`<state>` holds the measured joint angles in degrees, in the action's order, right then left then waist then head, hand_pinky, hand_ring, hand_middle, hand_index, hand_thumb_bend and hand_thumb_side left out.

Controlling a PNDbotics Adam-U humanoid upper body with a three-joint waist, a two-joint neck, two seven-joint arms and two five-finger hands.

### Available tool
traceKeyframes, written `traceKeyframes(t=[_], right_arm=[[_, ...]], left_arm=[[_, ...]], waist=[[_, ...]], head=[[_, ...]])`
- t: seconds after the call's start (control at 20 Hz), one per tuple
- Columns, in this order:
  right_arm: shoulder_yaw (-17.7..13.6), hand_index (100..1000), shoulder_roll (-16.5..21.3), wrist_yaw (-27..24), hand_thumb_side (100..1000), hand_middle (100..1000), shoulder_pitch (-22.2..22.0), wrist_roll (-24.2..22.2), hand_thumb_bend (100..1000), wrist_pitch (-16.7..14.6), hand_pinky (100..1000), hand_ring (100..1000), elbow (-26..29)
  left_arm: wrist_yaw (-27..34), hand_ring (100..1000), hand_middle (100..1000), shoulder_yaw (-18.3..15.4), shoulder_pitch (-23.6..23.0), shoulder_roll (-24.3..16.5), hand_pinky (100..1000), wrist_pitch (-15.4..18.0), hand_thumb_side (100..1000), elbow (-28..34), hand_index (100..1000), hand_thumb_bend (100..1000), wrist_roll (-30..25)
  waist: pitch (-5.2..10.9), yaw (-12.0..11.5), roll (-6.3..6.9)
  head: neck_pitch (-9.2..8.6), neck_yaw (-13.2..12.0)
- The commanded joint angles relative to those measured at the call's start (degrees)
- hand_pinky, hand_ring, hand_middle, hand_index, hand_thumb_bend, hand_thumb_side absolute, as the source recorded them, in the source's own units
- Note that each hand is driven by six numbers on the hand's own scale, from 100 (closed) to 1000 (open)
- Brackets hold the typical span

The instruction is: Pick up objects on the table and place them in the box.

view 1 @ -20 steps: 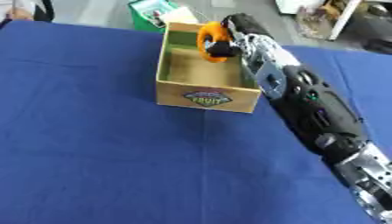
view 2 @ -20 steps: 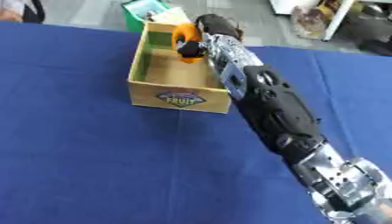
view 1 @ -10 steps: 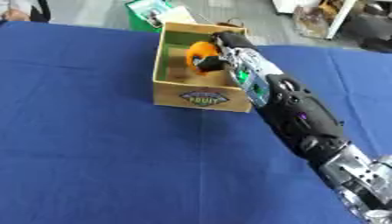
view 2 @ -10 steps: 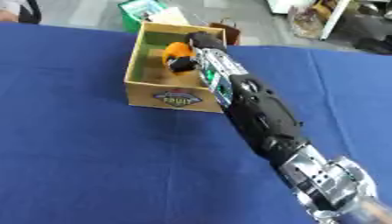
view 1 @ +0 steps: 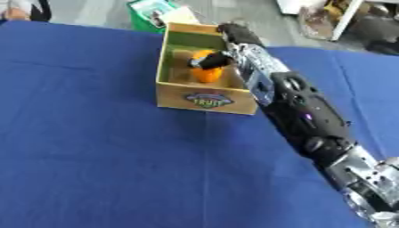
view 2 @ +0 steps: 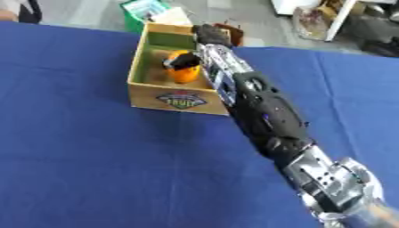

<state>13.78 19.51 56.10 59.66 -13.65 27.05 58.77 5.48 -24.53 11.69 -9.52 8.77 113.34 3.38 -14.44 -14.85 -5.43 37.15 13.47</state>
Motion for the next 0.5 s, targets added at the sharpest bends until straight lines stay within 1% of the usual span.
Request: traceKeyframes(t=[0.05,0.15,0.2,0.35,0.5], right_arm=[[-0.53,934,3.70,-2.55,669,663,-0.03,0.42,629,0.73,865,940,6.54],[-0.44,928,5.75,-5.43,692,652,-1.45,1.11,569,1.47,856,929,12.57],[-0.46,926,6.90,-6.90,714,645,-2.37,1.50,555,2.04,852,923,16.16],[-1.50,921,10.78,-11.44,751,625,-6.17,3.05,495,4.28,842,906,29.07],[-3.72,903,14.54,-14.90,798,598,-11.15,6.48,348,6.24,828,878,42.45]], left_arm=[[-0.03,346,411,-0.23,0.67,-0.74,471,0.02,790,1.25,639,100,0.25],[-0.08,346,411,-0.31,0.72,-0.84,471,0.04,789,1.25,639,100,0.39],[-0.10,346,411,-0.34,0.75,-0.88,471,0.05,790,1.25,639,100,0.44],[-0.18,346,411,-0.42,0.89,-1.00,471,0.12,789,1.25,639,100,0.53],[-0.23,346,411,-0.55,0.98,-1.14,471,0.21,789,1.25,639,100,0.73]], waist=[[1.19,0.13,0.37],[1.16,0.26,0.30],[1.13,0.35,0.26],[0.98,0.66,0.21],[0.81,0.93,0.27]], head=[[-0.71,-0.36],[-0.79,-0.61],[-0.81,-0.74],[-0.83,-1.10],[-0.87,-1.46]])
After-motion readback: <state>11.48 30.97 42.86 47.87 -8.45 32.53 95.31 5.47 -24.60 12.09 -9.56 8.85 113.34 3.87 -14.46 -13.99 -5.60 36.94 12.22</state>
